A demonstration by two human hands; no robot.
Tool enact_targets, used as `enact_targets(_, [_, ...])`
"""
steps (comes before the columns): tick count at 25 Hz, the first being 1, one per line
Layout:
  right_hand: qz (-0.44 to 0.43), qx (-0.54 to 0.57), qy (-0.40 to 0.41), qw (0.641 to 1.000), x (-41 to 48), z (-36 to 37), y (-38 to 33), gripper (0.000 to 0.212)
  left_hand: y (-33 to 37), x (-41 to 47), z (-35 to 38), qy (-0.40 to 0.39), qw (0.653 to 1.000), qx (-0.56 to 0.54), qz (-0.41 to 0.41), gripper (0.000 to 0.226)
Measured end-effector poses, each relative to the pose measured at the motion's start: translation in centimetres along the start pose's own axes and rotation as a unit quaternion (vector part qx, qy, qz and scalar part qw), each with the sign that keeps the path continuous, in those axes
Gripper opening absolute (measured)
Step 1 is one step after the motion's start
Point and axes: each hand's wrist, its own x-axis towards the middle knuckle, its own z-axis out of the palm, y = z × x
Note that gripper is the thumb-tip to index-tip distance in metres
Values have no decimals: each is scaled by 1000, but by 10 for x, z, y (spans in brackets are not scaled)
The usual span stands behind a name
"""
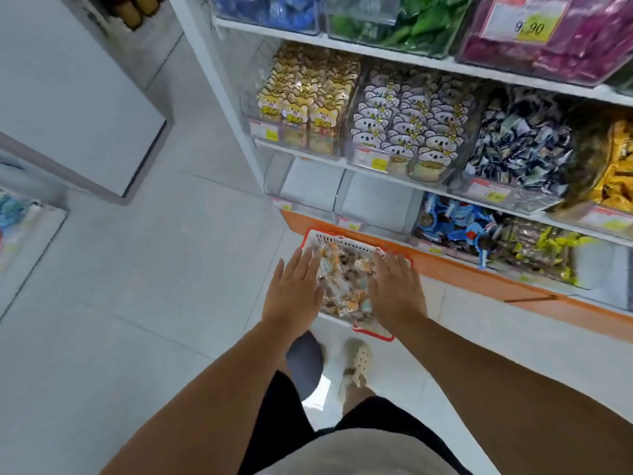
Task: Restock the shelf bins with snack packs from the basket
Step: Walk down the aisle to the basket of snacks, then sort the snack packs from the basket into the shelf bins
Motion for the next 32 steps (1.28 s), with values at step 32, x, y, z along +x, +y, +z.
enact_targets(32, [171,58,-87,980,273,417,60,60,-110,338,386,-63,934,121,330,65])
